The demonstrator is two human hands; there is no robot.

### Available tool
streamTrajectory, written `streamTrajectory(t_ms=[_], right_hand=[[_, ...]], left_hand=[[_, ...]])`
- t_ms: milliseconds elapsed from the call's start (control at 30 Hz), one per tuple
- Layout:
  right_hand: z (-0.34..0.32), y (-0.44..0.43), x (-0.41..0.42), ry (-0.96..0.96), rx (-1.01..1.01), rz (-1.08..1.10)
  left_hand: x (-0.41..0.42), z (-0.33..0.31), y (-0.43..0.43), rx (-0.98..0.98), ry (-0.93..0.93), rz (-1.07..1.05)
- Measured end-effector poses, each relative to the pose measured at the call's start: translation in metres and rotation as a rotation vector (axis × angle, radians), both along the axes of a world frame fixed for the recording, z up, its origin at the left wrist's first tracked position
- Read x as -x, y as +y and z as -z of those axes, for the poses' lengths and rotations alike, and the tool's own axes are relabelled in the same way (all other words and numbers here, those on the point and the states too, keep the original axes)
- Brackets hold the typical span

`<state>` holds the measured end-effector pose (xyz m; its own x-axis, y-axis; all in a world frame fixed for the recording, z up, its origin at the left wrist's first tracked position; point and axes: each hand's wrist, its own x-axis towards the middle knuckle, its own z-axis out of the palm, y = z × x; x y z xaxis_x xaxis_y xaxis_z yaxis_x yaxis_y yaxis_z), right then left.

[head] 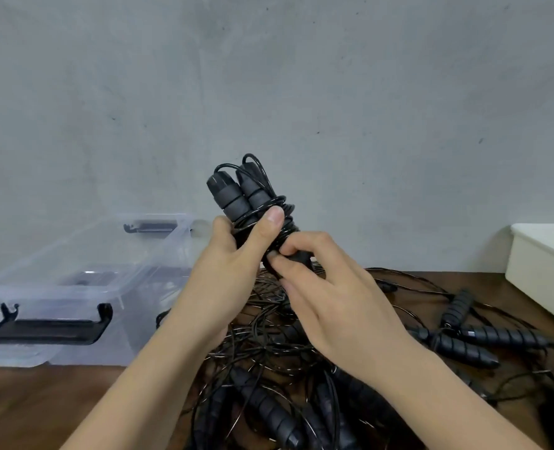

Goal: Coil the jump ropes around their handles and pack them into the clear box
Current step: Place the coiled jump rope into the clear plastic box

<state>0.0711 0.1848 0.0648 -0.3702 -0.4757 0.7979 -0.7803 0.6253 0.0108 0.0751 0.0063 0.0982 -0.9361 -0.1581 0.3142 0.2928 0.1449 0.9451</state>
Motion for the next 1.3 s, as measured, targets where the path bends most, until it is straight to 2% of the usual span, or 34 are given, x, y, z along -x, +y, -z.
streamTrajectory(t_ms=[267, 500, 633, 767, 867, 1100, 1300], right_hand=[[-0.003, -0.028, -0.008, -0.149, -0.103, -0.184], [-0.024, -0.096, 0.012, -0.302, 0.027, -0.274], [-0.024, -0.15, 0.029, -0.452, -0.141, -0.324], [-0.01, -0.196, 0.043, -0.58, -0.302, -0.314], [0.008, -0.22, 0.054, -0.656, -0.372, -0.299], [0.019, -0.243, 0.067, -0.583, -0.409, -0.131], [0.019, -0.236, 0.064, -0.62, -0.421, -0.16]], left_hand=[[-0.019, -0.036, -0.068, 0.455, -0.061, -0.062], [-0.015, -0.078, -0.162, 0.759, -0.044, -0.225], [0.015, -0.071, -0.218, 0.936, -0.196, -0.284], [0.058, -0.051, -0.261, 1.202, -0.466, -0.216], [0.082, -0.041, -0.277, 1.362, -0.576, -0.142], [0.122, -0.007, -0.3, 1.696, -0.791, 0.052], [0.137, 0.01, -0.294, 1.831, -0.997, 0.323]])
